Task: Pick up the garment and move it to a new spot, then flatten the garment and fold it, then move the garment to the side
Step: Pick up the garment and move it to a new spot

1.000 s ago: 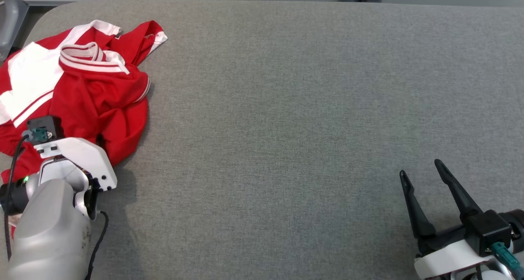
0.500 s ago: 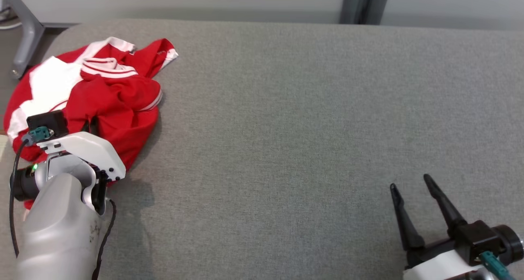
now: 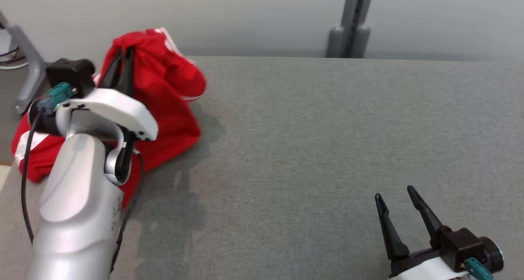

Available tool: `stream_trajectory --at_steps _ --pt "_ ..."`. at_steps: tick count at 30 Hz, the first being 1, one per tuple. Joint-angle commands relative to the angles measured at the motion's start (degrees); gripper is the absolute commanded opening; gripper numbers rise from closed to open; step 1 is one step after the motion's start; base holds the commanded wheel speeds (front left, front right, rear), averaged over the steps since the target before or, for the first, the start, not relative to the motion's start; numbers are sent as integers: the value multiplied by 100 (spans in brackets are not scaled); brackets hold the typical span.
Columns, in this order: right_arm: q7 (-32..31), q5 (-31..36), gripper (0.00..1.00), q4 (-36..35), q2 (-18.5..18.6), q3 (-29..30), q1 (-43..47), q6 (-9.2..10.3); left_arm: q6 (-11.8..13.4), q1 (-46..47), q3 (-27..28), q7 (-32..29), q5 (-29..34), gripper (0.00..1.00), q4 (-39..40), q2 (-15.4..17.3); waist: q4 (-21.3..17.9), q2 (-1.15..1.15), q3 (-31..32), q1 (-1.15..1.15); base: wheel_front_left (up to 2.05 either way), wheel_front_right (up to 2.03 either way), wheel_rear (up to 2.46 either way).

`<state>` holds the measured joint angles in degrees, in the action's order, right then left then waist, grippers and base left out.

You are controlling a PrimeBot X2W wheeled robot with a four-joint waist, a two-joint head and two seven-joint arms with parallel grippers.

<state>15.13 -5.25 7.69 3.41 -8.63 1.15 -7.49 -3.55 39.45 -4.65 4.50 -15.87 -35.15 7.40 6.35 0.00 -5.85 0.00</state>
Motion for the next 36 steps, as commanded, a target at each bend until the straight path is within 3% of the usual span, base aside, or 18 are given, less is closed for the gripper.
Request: stream_trajectory --at_steps 1,9,16,19,23,31,32,33,34,35,36 --pt "4 -38 100 9 -4 9 -37 -1 -44 -105 -80 -121 17 0 380 -20 -201 0 76 0 0 0 0" --pt "3 -225 100 -29 -38 1 -253 -1 -55 -720 -662 -1308 -230 0 2772 -260 -1137 0 -45 0 0 0 0" --pt "3 -557 100 -100 -42 -67 -408 -1 174 -1170 -1111 -1874 -431 0 3446 -364 -2090 0 -283 0 0 0 0" --pt "3 -687 100 -142 -42 -27 -426 -1 289 -1509 -1185 -1995 -446 0 3268 -360 -2370 0 -367 0 0 0 0" --pt "4 -759 100 -172 -44 -53 -425 -1 319 -1909 -1166 -1994 -628 0 2404 -351 -2528 0 -445 0 0 0 0" --pt "3 -692 100 -151 -42 -122 -411 -1 112 -1973 -1357 -1101 -706 0 519 -391 -2468 0 -389 0 0 0 0" --pt "4 -660 100 -141 -44 -127 -382 -1 109 -1925 -1393 -929 -716 23 408 -397 -2416 0 -358 0 0 0 0" --pt "4 -658 100 -133 -42 -108 -348 -1 113 -1895 -1455 -762 -710 85 314 -406 -2364 0 -316 0 0 0 0" --pt "3 -655 100 -140 -40 -107 -327 -1 141 -1878 -1514 -559 -669 100 259 -418 -2315 0 -270 0 0 0 0" --pt "3 -655 100 -140 -40 -107 -327 -1 141 -1878 -1514 -559 -669 100 259 -418 -2315 0 -270 0 0 0 0" --pt "4 -603 100 -192 -38 -83 -309 -1 256 -1884 -1573 -22 -569 100 248 -429 -2234 0 -150 0 0 0 0"
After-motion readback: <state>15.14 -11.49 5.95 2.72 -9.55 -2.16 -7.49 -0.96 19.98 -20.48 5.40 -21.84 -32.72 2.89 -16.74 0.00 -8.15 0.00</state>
